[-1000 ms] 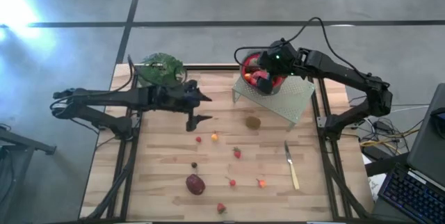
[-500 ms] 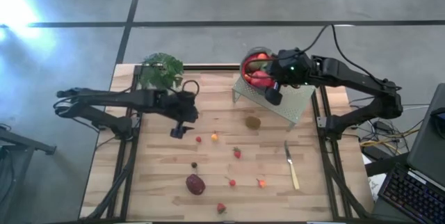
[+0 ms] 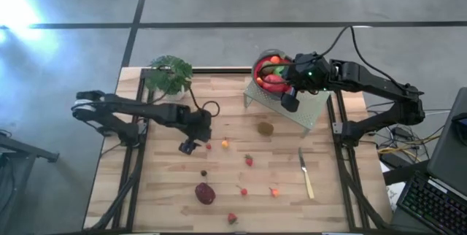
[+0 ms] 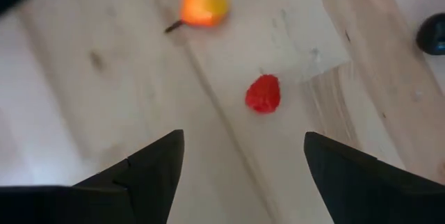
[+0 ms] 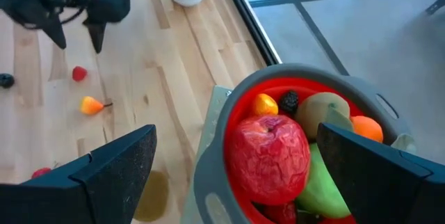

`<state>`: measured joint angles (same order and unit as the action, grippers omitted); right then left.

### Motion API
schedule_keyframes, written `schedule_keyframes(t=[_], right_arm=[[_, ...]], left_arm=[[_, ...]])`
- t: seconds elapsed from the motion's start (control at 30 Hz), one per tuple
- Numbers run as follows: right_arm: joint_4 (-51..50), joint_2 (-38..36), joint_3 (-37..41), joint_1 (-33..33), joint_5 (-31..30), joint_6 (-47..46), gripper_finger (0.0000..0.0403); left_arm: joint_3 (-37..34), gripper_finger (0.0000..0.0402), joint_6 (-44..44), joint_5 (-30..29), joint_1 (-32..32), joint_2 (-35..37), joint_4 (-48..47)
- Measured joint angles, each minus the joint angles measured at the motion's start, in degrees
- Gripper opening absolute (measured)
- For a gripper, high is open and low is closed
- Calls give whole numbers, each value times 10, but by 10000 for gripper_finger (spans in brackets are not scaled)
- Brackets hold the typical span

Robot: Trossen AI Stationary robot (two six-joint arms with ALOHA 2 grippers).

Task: Pick & Place Fruit
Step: Put the red blackberry into the red strainer bowl

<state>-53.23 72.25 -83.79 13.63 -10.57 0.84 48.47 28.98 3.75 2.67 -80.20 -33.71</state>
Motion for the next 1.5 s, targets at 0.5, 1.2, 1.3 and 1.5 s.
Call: schedule_keyframes(t=[0.5, 1.2, 1.3, 1.5], right_arm=[[-2, 0, 0, 0, 0, 2, 391], [-3, 0, 0, 0, 0, -9, 391], [-3, 0, 0, 0, 0, -9, 391], [-2, 0, 0, 0, 0, -9, 391]], left_arm=[[0, 300, 40, -2, -36, -115, 57], [1, 181, 42, 13, -39, -118, 73], [1, 156, 29, 12, -39, -118, 73], [3, 106, -10, 11, -39, -117, 72]])
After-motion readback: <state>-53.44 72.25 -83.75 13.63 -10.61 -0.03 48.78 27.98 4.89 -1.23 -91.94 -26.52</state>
